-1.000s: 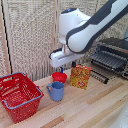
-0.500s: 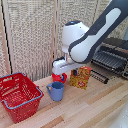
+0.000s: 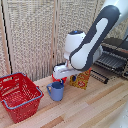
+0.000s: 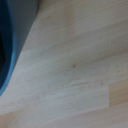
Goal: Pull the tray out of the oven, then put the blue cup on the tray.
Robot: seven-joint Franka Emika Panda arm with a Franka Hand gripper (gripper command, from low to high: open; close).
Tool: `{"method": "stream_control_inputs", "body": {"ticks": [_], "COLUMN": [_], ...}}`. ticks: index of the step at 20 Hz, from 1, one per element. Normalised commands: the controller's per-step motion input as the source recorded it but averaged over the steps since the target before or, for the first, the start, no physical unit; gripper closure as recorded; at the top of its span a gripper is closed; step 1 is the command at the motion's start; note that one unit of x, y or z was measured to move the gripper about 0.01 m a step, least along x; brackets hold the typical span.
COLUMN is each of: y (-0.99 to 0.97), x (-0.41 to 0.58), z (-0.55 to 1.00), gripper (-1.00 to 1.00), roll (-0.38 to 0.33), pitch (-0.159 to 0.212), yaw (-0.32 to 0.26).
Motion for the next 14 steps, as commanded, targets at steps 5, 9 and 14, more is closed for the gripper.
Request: {"method": "stream_control_inputs", "body": {"ticks": [5,9,14], "y": [-0.02,-0.01,0.01], "x": [0.0,0.039,0.118], "z": [-0.12,0.0,-0.08], "gripper": [1.0,1.0,1.0], "roll": [0.006,0.0,0.02], "pitch": [0.056,0.0,-0.001], "yaw": [0.0,0.0,0.001]}}
